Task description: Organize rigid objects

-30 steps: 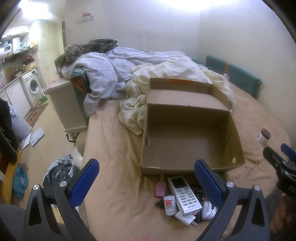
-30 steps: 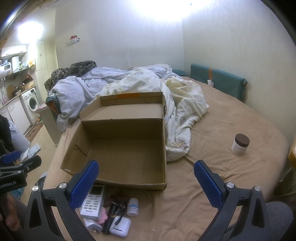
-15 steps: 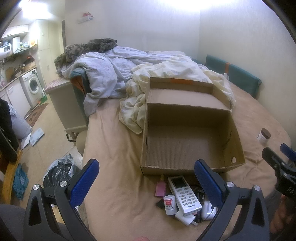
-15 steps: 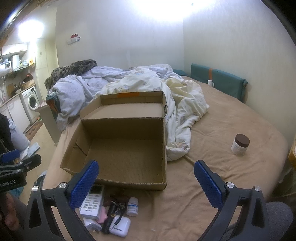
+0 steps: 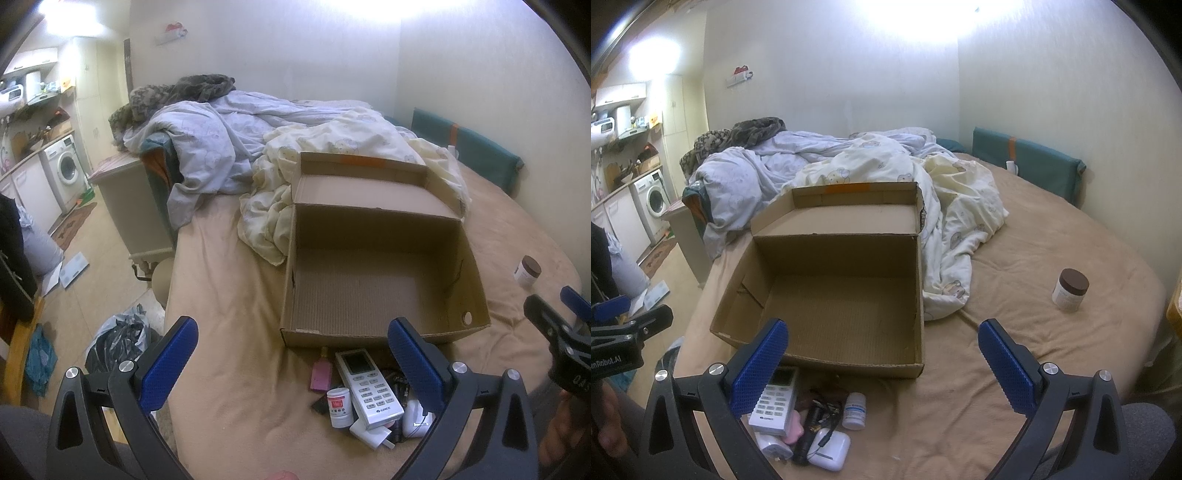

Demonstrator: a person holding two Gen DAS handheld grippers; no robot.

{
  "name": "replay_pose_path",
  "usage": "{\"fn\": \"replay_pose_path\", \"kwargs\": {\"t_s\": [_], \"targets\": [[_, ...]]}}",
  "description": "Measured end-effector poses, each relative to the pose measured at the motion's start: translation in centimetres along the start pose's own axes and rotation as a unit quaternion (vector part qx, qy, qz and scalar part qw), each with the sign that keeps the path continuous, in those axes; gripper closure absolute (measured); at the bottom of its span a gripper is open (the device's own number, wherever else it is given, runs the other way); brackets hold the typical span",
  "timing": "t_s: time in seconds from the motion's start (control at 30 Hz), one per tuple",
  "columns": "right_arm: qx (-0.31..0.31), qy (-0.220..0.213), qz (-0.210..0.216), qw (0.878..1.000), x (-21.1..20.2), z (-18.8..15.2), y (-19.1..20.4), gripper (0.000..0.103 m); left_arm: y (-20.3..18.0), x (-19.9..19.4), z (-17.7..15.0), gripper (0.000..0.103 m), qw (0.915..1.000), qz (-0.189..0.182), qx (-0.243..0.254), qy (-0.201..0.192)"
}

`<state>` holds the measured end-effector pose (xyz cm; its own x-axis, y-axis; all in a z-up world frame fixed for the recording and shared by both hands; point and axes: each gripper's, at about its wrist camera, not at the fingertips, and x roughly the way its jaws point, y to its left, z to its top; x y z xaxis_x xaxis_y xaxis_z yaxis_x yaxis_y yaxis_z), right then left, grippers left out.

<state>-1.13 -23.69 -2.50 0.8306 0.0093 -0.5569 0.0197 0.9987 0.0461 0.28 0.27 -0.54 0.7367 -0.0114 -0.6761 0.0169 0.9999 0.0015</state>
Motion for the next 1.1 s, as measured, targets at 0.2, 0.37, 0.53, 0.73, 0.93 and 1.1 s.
{"fn": "replay_pose_path", "kwargs": {"t_s": [0.2, 0.37, 0.53, 0.73, 0.93, 1.1], "targets": [[0.0, 0.0, -0.001, 1.0, -0.1, 0.0, 0.3, 0.0, 0.0, 0.0, 0.0, 0.001, 1.0, 0.0, 0.0, 0.0], [0.0, 0.0, -0.001, 1.0, -0.1, 0.0, 0.3, 0.0, 0.3, 0.2, -0.3, 0.001, 1.0, -0.001, -0.003, 0.004], [-0.001, 0.001, -0.001, 1.0, -0.1, 0.0, 0.4, 0.0, 0.6, 0.4, -0.4, 0.001, 0.9999, -0.001, -0.009, 0.007], [0.003, 0.001, 0.006, 1.0, -0.1, 0.1, 0.0, 0.0, 1.1, 0.7, -0.3, 0.001, 0.9997, 0.013, -0.015, 0.014], [0.013, 0.0, 0.011, 1.0, -0.6, 0.4, -0.2, 0.0, 2.5, 3.4, -0.8, 0.001, 0.9948, 0.024, -0.041, 0.09], [0.022, 0.005, 0.016, 1.0, -0.5, 0.4, -0.5, 0.0, 3.0, 7.5, -2.7, 0.002, 0.9792, 0.021, -0.054, 0.195]]}}
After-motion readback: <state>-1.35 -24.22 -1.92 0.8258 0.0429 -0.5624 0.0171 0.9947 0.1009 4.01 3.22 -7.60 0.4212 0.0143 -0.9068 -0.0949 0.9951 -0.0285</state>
